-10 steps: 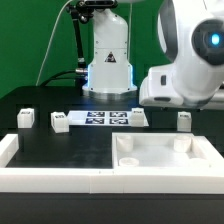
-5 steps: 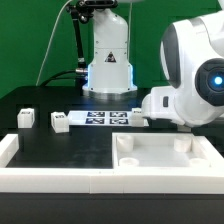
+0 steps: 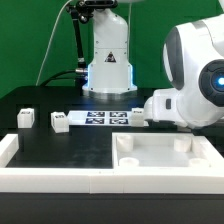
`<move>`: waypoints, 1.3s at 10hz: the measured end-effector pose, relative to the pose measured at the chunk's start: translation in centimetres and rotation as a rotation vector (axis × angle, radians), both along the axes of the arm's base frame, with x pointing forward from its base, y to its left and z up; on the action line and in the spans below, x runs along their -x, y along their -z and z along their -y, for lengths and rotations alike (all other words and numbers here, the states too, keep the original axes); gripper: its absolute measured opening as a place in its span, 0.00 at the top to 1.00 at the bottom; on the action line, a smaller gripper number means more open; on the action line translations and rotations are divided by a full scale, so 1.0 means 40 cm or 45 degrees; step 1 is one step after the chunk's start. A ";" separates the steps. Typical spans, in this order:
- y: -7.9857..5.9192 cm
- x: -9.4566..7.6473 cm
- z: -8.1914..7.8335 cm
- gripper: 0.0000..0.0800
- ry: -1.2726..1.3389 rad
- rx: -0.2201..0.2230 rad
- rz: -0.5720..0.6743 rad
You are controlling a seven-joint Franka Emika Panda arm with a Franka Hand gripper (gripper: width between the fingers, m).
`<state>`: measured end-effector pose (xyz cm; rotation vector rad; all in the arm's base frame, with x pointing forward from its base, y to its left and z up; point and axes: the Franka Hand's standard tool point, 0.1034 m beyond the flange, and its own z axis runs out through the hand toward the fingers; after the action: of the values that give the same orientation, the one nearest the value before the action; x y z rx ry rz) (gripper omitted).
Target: Assemble one leg
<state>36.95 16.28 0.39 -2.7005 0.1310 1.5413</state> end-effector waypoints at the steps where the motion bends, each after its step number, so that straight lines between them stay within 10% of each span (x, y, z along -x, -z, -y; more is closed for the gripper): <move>1: 0.000 0.000 0.000 0.31 0.000 0.000 0.000; 2: 0.000 0.000 0.000 0.31 0.000 0.000 0.000; 4: 0.000 0.000 0.000 0.64 0.000 0.000 0.000; 10: -0.008 -0.003 0.003 0.64 -0.002 -0.004 -0.002; 13: -0.146 -0.033 0.031 0.64 -0.013 -0.015 -0.018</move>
Offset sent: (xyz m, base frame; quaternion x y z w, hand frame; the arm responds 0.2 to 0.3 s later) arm 0.0000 0.0000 0.0000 0.0000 0.0000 0.0000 1.0000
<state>38.29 15.03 6.22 -2.6863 0.1080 1.5589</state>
